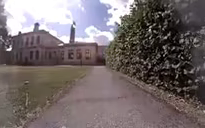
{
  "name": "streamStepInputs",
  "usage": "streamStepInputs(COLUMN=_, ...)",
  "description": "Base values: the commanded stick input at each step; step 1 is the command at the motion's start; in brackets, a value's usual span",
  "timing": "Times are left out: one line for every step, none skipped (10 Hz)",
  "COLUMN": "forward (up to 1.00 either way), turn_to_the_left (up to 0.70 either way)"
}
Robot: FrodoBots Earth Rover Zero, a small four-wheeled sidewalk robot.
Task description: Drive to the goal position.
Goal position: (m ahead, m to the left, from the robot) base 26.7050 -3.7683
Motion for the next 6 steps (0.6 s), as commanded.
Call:
streamStepInputs(forward=0.85, turn_to_the_left=0.0)
streamStepInputs(forward=0.85, turn_to_the_left=0.0)
streamStepInputs(forward=0.85, turn_to_the_left=0.0)
streamStepInputs(forward=0.85, turn_to_the_left=0.0)
streamStepInputs(forward=0.85, turn_to_the_left=0.0)
streamStepInputs(forward=0.85, turn_to_the_left=0.0)
